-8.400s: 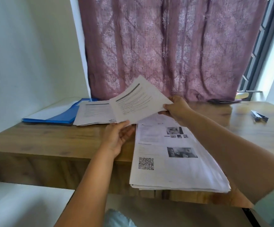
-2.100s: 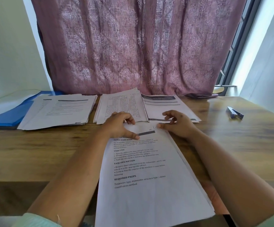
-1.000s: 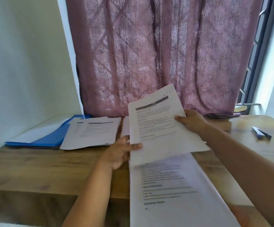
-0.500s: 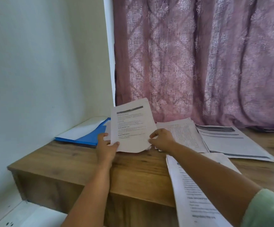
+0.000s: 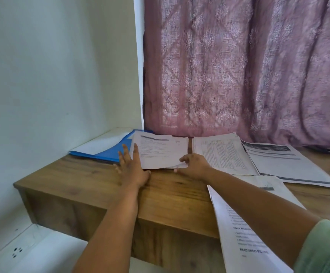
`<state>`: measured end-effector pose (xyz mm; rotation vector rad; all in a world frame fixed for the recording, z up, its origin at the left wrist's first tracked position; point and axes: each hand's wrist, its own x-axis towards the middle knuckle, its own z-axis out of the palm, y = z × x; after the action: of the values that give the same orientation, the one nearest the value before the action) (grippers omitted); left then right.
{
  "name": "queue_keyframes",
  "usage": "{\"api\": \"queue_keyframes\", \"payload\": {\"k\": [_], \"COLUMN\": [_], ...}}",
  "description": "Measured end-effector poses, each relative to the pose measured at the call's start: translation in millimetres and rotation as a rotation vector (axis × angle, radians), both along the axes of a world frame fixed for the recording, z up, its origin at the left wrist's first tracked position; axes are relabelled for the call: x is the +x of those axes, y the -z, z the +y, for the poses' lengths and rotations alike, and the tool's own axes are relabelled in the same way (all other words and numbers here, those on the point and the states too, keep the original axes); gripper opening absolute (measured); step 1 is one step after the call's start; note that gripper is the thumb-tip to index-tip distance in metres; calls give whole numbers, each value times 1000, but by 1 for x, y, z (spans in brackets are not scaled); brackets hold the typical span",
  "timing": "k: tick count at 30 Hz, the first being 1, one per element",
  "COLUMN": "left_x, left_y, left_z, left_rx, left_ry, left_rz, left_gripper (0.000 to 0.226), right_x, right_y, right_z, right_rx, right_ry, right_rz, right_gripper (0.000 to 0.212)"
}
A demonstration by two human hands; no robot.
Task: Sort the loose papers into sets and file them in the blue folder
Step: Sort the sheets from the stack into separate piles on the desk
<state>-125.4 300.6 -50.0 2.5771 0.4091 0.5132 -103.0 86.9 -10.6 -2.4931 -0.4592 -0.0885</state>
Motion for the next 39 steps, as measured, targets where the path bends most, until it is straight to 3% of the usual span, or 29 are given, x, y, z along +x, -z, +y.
{"api": "queue_keyframes", "payload": {"k": [5, 8, 10, 12, 14, 17, 22, 26, 30, 39], "left_x": [-12, -25, -35, -42, -45, -46, -33, -32, -37, -40], "left_y": [-4, -3, -4, -6, -7, -6, -2, -2, -3, 0], "left_z": [-13, -42, -74, -107, -139, -172, -185, -189, -192, -188], "left_rx": [56, -39, -114, -203, -305, -256, -297, -268, -259, -257], "left_ry": [10, 122, 213, 264, 288, 313, 390, 345, 350, 388], "left_rz": [-14, -231, -246, -193, -87, 33, 4, -44, -157, -279], "left_gripper": [98, 62, 37, 27, 32, 48, 86, 63, 32, 18], "right_x": [-20, -22, -26, -30, -35, -46, -51, -47, -51, -53], "right_y": [-38, -56, -58, -49, -29, 12, 29, 30, 30, 29], "right_z": [-53, -112, -158, -202, -240, -271, -272, -267, -271, -273], "right_rx": [207, 384, 453, 426, 367, 306, 304, 242, 433, 496], "right_ry": [-22, 63, 148, 252, 382, 545, 488, 418, 370, 371], "right_rz": [37, 64, 58, 48, 52, 56, 101, 128, 118, 77], "right_gripper": [19, 10, 11, 9, 9, 24, 60, 61, 45, 31]}}
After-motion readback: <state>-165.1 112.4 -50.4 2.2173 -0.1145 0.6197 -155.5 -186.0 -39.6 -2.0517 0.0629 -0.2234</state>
